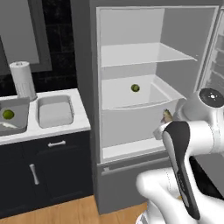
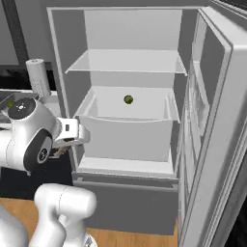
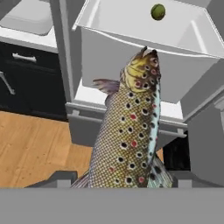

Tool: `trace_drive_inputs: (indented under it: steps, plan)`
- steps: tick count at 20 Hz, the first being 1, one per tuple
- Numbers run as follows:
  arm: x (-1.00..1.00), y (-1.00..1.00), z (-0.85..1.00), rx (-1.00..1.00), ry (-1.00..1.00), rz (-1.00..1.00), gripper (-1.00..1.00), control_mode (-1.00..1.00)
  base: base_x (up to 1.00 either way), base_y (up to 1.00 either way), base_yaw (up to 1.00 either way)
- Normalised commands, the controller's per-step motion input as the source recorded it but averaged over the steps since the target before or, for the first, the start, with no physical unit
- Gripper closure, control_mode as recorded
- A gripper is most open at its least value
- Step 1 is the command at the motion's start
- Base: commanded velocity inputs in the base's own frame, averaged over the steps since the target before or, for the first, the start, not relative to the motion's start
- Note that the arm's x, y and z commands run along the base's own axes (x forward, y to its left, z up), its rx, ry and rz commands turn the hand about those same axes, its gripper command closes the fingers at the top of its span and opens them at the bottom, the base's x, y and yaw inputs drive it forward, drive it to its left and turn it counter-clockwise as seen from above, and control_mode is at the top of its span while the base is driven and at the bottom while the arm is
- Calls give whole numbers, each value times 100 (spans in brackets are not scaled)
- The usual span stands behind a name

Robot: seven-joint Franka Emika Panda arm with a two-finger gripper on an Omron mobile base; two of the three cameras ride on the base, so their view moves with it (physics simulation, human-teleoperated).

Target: Place one lime and one fish in each tupperware on the nearby counter, to pack two identical lunches.

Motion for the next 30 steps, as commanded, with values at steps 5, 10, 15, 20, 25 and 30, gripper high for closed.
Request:
trace_drive_inputs:
  steps: [5, 10, 15, 20, 25, 30]
  plan:
    - [0, 0, 0, 0, 0, 0, 100, 100, -13, 100, 3]
    - [0, 0, 0, 0, 0, 0, 100, 100, 23, 100, 0]
    - [0, 0, 0, 0, 0, 0, 100, 100, 84, 95, 0]
    - [0, 0, 0, 0, 0, 0, 100, 100, 96, 23, 0]
    - [0, 0, 0, 0, 0, 0, 100, 100, 74, 0, 0]
    - [13, 0, -10, -1, 0, 0, 100, -100, 27, 0, 0]
